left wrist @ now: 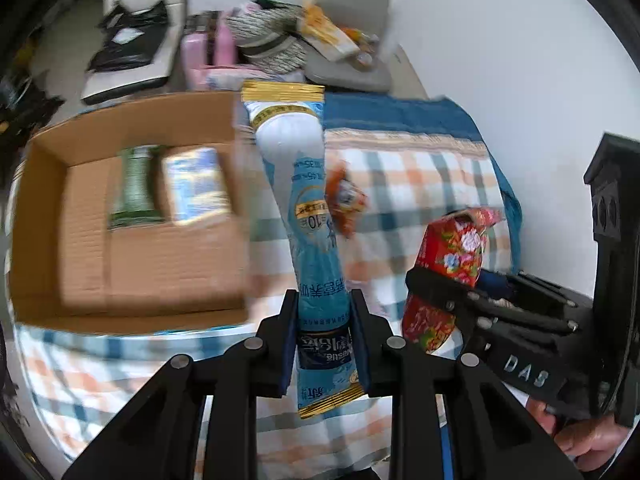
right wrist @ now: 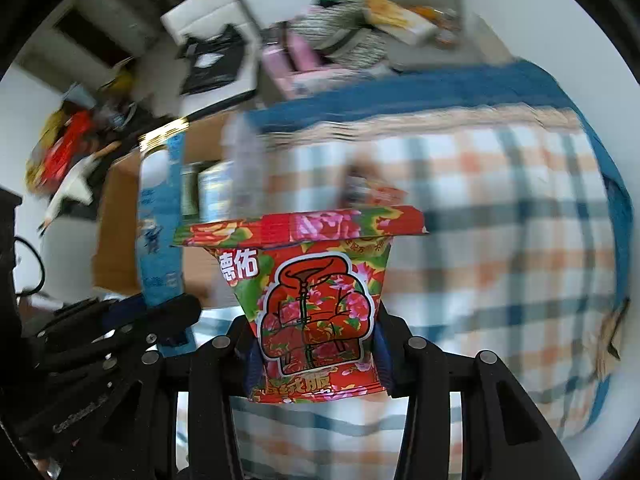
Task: Organize soft objects
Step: 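Carry both items into the box and open both tools to drop them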
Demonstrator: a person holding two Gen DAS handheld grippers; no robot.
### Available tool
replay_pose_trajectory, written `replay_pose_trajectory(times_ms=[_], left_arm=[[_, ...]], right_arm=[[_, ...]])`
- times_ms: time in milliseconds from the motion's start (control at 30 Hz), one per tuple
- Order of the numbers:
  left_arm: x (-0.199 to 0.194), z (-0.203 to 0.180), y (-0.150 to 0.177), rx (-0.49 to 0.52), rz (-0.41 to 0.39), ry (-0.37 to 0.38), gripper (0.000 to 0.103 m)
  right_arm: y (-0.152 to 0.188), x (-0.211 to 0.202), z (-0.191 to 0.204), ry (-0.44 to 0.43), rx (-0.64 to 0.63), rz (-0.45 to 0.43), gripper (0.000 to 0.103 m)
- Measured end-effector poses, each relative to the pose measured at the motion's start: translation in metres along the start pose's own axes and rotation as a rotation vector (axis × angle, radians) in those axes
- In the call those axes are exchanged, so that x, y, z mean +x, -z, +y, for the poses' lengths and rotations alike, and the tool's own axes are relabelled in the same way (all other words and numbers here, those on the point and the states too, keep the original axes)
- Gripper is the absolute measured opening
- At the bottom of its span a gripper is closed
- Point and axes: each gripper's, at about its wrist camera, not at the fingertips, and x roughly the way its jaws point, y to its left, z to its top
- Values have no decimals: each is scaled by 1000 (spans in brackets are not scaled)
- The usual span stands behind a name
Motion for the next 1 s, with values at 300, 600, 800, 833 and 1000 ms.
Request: replay_pose_trajectory(times_ms=[300, 600, 800, 833, 1000], left_arm=[[-40, 121, -31, -144, -72, -90, 22], [8, 219, -85, -253, 27, -99, 22], [54, 248, -111, -273, 103, -124, 22], [60, 251, -115, -271, 112, -126, 22], [88, 261, -127, -261, 157, -150, 22]], right_arm=[[-31, 44, 132, -37, -85, 49, 47], [-52, 120, 162, 47, 2, 146, 47], [-50, 156, 161, 98, 42, 207, 47], [-49, 162, 161, 101, 44, 215, 47], [-46, 181, 163, 125, 63, 247, 47]])
